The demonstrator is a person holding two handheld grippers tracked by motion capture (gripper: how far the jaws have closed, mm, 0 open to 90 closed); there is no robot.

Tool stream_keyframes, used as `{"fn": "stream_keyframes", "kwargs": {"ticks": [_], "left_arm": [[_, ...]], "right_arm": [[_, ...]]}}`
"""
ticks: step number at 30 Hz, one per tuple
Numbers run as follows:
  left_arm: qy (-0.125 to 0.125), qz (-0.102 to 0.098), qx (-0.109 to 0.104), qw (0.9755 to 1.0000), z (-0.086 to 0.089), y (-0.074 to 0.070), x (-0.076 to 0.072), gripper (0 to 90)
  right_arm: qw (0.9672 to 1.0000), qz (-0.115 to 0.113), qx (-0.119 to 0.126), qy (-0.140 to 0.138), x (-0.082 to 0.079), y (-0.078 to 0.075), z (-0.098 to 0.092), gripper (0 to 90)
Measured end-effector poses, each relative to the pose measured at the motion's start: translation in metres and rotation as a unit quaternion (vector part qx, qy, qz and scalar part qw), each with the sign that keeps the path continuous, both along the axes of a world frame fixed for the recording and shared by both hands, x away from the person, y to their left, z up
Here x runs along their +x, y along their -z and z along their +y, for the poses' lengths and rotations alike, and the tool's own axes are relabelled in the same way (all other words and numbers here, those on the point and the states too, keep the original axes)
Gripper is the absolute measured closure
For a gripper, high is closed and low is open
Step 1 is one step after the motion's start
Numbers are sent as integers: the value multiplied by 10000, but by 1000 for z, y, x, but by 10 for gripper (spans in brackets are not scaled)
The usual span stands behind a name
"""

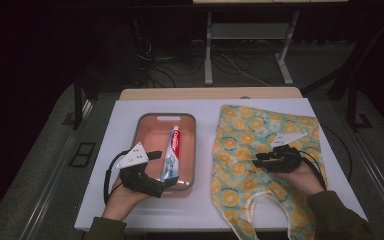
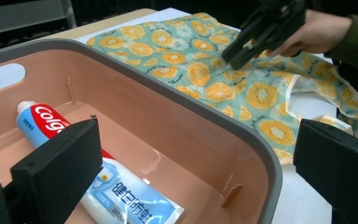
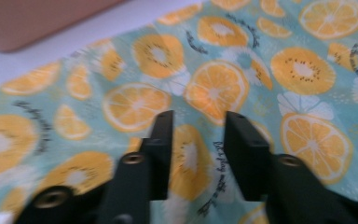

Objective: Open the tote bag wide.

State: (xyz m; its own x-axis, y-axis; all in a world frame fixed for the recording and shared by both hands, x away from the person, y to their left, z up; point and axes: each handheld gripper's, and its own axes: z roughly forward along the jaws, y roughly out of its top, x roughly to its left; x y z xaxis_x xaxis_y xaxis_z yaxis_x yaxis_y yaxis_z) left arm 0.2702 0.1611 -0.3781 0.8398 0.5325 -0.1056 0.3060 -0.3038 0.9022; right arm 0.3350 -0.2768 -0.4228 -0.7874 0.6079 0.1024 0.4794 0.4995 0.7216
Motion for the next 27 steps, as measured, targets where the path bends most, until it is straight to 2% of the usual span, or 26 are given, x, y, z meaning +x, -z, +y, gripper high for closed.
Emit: {"fn": "stream_keyframes", "kwargs": {"ticks": [1,2,3,7,8,11,15,16,20,21,23,24,25,27], "left_arm": [[0,-2,1,10000,0,0,0,0],[6,-1,6,10000,0,0,0,0],[5,6,1,10000,0,0,0,0],[-4,9,-10,10000,0,0,0,0],[-10,12,-10,10000,0,0,0,0],[-10,9,1,10000,0,0,0,0],[-13,6,18,10000,0,0,0,0],[-16,6,15,10000,-1,0,0,0],[-12,4,22,10000,0,0,0,0],[-20,7,15,10000,0,0,0,0],[-24,2,20,10000,0,0,0,0],[-26,2,24,10000,-1,0,0,0],[-25,-1,34,10000,-1,0,0,0],[-24,-2,46,10000,-1,0,0,0]], "right_arm": [[10000,-6,59,-27,-4,-3,-2,556],[10000,-6,59,-27,-4,-3,-2,556],[10000,-39,50,-76,-16,-8,-6,473],[9995,-98,13,-305,-43,-13,-12,382],[9995,-98,13,-305,-43,-13,-12,382],[9987,10,-107,-501,-61,-3,-15,351],[9979,59,-292,-579,-66,7,-15,344],[9968,63,-415,-673,-66,11,-12,344],[9937,166,-656,-897,-66,20,-4,345],[9928,170,-782,-894,-66,22,-2,352],[9933,63,-785,-845,-65,22,-3,439],[9933,63,-785,-845,-65,22,-3,439],[9937,10,-769,-817,-63,22,-5,560],[9933,-26,-762,-868,-62,22,-4,666]]}}
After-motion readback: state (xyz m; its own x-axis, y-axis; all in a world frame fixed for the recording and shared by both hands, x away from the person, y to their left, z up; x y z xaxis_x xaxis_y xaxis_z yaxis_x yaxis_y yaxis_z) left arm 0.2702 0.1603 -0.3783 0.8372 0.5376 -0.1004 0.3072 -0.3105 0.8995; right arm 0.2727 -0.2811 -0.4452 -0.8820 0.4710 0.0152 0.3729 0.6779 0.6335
